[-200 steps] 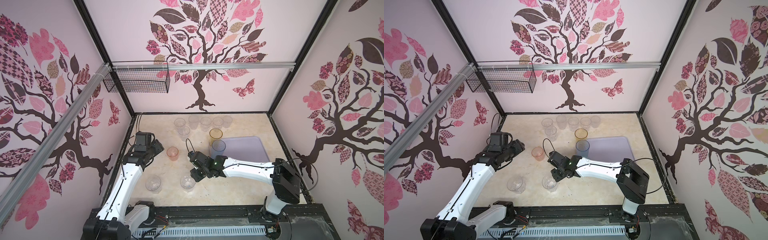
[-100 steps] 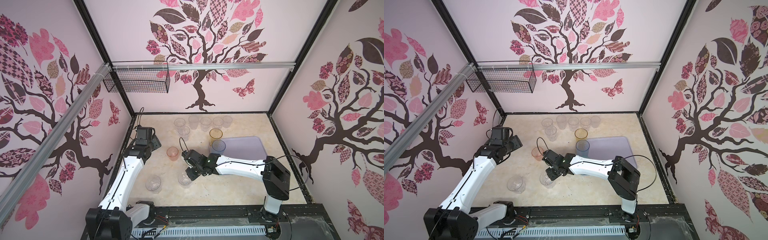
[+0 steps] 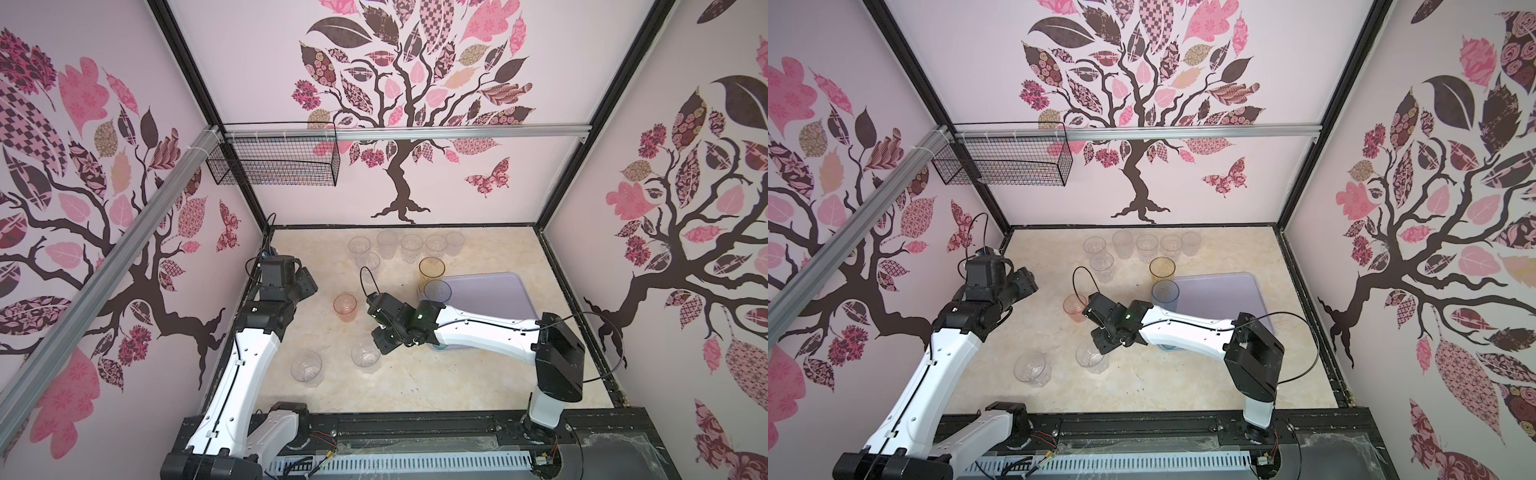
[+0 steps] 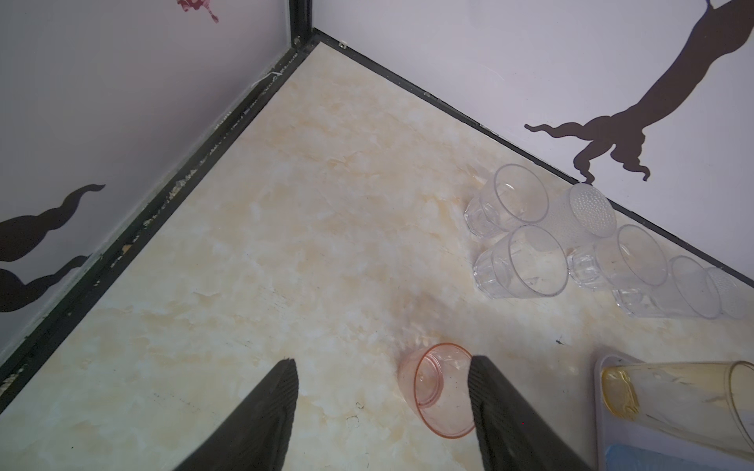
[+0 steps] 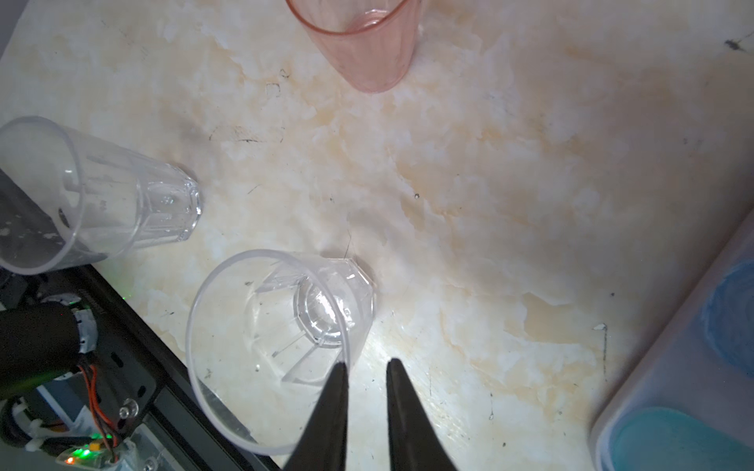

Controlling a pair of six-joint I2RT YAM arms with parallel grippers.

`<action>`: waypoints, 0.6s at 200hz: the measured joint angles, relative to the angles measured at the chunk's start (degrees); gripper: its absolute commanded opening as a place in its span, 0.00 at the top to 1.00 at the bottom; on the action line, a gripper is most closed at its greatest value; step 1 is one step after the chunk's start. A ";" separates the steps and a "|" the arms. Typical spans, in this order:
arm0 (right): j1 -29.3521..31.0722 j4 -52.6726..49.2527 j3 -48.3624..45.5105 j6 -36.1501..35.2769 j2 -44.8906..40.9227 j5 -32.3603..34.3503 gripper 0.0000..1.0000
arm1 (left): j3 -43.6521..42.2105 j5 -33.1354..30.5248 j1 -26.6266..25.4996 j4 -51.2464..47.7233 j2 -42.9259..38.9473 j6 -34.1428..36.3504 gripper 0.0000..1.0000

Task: Place the glasses into the tray
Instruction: 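Lift the clear glass with the right gripper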

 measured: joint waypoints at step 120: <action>0.00 -0.55 2.45 0.46 6.91 -0.48 0.86 | -3.02 4.22 0.00 3.06 0.37 -2.12 0.31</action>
